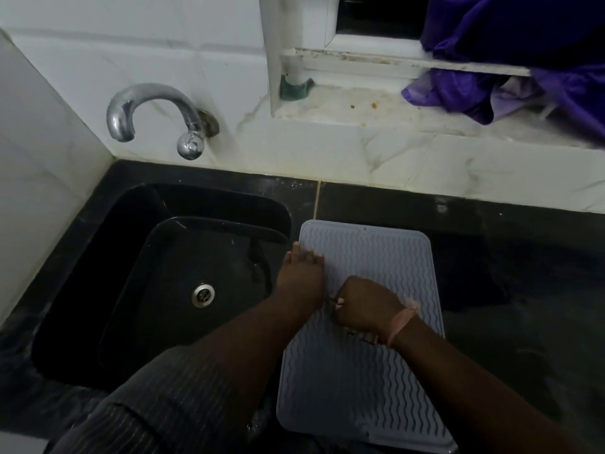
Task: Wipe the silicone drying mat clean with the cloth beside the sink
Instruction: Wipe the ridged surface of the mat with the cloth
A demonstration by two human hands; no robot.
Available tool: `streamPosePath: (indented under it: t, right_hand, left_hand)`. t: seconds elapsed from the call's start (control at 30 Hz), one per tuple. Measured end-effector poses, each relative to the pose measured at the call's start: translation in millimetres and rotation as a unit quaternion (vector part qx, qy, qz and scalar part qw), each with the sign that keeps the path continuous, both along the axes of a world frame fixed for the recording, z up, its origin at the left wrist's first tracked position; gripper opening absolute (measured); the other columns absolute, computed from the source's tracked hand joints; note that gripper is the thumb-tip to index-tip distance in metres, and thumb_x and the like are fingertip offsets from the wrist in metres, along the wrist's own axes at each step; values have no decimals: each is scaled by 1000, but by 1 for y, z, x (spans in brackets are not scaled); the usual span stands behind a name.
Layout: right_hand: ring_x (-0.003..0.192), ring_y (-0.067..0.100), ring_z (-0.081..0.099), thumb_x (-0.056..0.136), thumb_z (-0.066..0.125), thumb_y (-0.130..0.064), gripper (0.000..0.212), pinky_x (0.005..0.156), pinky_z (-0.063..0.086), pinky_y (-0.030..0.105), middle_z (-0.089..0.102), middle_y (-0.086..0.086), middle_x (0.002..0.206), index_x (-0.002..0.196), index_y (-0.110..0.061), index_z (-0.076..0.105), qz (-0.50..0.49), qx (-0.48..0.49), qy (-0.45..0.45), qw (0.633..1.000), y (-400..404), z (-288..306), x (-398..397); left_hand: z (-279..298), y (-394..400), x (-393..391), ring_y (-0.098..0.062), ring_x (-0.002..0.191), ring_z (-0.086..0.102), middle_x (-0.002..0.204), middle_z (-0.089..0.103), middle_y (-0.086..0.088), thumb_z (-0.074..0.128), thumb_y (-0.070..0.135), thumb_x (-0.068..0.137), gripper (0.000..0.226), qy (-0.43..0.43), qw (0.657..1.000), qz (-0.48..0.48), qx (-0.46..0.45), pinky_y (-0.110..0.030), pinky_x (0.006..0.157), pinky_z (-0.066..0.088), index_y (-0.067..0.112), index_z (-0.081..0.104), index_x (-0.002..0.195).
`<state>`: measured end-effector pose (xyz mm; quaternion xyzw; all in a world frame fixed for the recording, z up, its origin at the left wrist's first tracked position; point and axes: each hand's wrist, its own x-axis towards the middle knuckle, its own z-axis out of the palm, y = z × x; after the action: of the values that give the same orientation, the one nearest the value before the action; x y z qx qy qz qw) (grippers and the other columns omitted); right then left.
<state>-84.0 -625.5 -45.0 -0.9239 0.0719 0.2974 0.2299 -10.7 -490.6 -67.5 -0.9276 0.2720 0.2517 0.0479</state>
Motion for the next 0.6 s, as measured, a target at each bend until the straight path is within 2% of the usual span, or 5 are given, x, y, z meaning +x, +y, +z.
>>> streamPosePath:
  t: [0.1,0.23,0.33,0.43,0.6]
  right_hand:
    - [74,17,69,87,69,-43,28,77,58,37,70,1,75,73,-19,68,-24,51,36,998,-13,9,28]
    - [75,15,67,90,61,-45,28,77,57,39,71,-2,77,77,-23,71,-93,18,-139,986,-18,1,62]
    - [102,24,64,97,53,-38,33,88,56,41,64,7,117,124,-25,66,-71,-80,-223,969,-10,-22,73]
    - [118,34,56,97,53,-41,56,93,53,50,52,13,134,149,-23,43,-43,-135,-198,970,-10,-39,75]
    - [102,24,59,99,49,-42,40,83,53,40,56,6,118,135,-24,50,14,-124,-170,977,-7,-21,58]
  left_hand:
    - [0,-5,-2,-40,154,-14,169,3,-15,52,48,99,86,-27,999,-17,-16,-52,126,0,8,9,162]
    - [-3,1,8,-36,154,-16,169,-14,-14,60,41,97,97,2,998,21,-66,-48,127,-3,11,-6,162]
    - [-2,8,23,-39,154,-13,169,-15,-13,82,46,78,132,43,999,17,-22,-49,126,-2,9,-14,160]
    - [-2,5,27,-39,154,-15,169,-15,-13,84,52,74,138,34,999,3,-1,-49,126,-3,8,-15,159]
    - [-1,6,28,-39,154,-16,168,-17,-12,82,54,75,138,31,999,5,16,-51,127,0,11,-18,159]
